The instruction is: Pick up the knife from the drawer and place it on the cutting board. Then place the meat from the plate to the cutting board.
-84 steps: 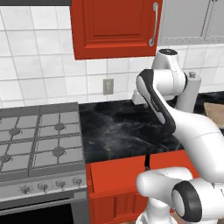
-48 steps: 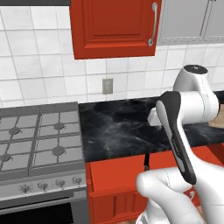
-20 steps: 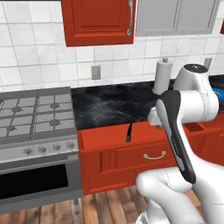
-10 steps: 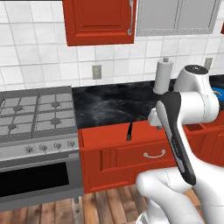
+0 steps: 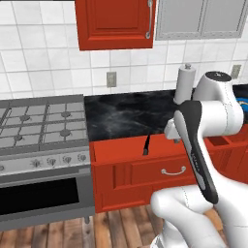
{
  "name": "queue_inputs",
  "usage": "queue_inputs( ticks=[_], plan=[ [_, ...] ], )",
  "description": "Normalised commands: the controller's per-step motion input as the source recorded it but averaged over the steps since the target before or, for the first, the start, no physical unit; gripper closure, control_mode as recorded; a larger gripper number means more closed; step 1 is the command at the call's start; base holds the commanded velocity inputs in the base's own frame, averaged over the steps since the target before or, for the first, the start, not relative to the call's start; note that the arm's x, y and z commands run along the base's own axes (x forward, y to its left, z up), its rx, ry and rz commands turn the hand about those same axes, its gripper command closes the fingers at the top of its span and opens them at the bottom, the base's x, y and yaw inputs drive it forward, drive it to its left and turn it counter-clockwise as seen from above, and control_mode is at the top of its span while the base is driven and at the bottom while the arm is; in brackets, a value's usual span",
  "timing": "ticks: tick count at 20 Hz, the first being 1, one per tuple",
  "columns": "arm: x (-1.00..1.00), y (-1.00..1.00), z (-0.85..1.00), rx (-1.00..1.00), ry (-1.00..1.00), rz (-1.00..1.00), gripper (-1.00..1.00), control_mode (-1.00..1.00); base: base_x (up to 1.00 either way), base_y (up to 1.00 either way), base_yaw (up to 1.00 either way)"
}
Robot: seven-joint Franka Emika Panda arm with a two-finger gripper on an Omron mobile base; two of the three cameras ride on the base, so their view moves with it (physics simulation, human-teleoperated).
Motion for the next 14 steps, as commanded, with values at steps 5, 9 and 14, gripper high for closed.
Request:
queue_inputs(
  ticks=[5, 9, 14],
  plan=[
    [0.25, -0.01, -0.02, 0.04, 0.02, 0.01, -1.0, -1.0, 0.0, 0.0, 0.0],
    [0.23, 0.0, -0.21, 0.0, 0.01, 0.0, -1.0, -1.0, 0.0, 0.0, 0.0],
    [0.26, 0.0, -0.29, 0.0, 0.04, 0.0, -1.0, -1.0, 0.0, 0.0, 0.0]
  ],
)
